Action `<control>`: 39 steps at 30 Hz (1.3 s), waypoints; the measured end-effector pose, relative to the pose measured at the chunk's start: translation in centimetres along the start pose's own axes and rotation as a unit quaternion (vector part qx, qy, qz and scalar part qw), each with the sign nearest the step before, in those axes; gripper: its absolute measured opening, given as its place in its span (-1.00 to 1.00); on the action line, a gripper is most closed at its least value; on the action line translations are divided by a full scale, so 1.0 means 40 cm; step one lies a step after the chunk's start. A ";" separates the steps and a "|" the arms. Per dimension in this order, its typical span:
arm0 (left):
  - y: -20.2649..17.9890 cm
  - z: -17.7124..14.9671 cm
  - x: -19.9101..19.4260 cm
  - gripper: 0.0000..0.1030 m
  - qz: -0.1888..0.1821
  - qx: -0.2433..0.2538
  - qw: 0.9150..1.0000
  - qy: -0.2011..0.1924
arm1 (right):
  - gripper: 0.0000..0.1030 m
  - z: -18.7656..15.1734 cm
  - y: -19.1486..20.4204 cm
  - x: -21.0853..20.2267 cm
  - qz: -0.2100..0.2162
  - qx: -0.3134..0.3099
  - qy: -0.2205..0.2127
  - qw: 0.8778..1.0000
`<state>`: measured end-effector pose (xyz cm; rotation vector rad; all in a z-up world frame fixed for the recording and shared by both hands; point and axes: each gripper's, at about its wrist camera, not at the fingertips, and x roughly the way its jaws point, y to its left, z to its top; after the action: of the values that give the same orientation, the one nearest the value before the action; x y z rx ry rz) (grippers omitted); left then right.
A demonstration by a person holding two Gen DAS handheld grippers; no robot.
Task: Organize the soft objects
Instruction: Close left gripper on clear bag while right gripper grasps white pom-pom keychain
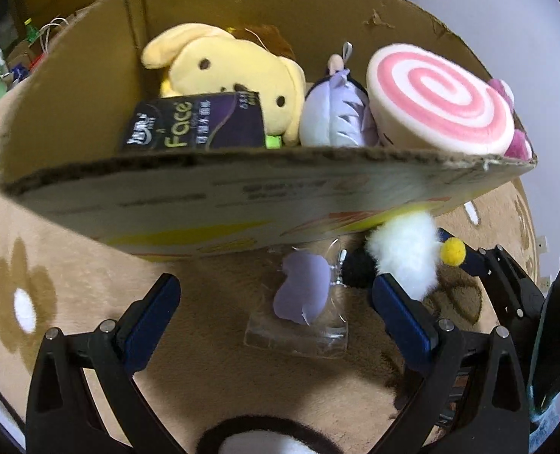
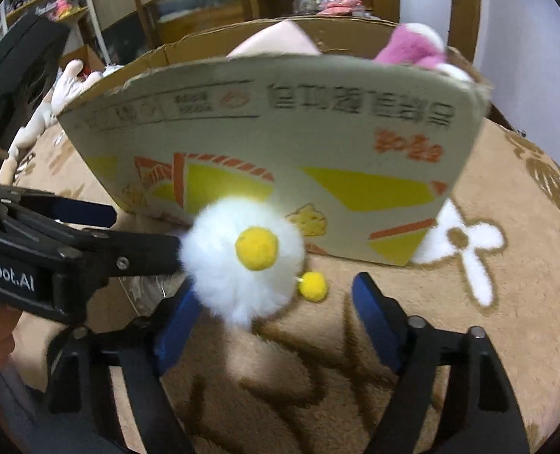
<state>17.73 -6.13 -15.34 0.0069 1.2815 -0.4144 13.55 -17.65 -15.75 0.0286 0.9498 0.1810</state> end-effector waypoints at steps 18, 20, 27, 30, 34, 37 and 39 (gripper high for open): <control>0.026 0.017 0.044 0.94 -0.004 -0.023 1.000 0.003 | 0.09 0.002 0.088 0.045 -0.017 -0.066 -0.002 0.998; 0.013 0.016 0.044 0.94 -0.003 -0.024 1.000 0.002 | -0.08 0.003 0.098 0.052 -0.006 -0.065 0.001 0.998; -0.017 -0.007 0.056 0.94 0.033 0.019 0.999 0.010 | -0.36 -0.007 0.098 0.055 0.001 -0.060 0.005 0.998; -0.030 -0.010 0.059 0.93 0.041 0.026 0.999 0.009 | -0.36 -0.006 0.096 0.060 -0.002 -0.061 0.006 0.998; -0.044 -0.024 0.060 0.93 0.039 0.029 0.999 0.007 | -0.36 -0.012 0.094 0.058 -0.002 -0.059 0.005 0.998; -0.037 -0.022 0.049 0.83 0.043 0.034 0.998 0.008 | -0.41 -0.017 0.084 0.043 -0.010 -0.069 0.007 0.998; -0.037 -0.030 0.043 0.73 0.043 0.038 0.998 0.008 | -0.46 -0.022 0.075 0.033 -0.005 -0.062 0.008 0.998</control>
<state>16.55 -7.73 -16.96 0.1301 1.2750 -0.3889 13.18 -14.53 -17.01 -0.0916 0.9525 0.2299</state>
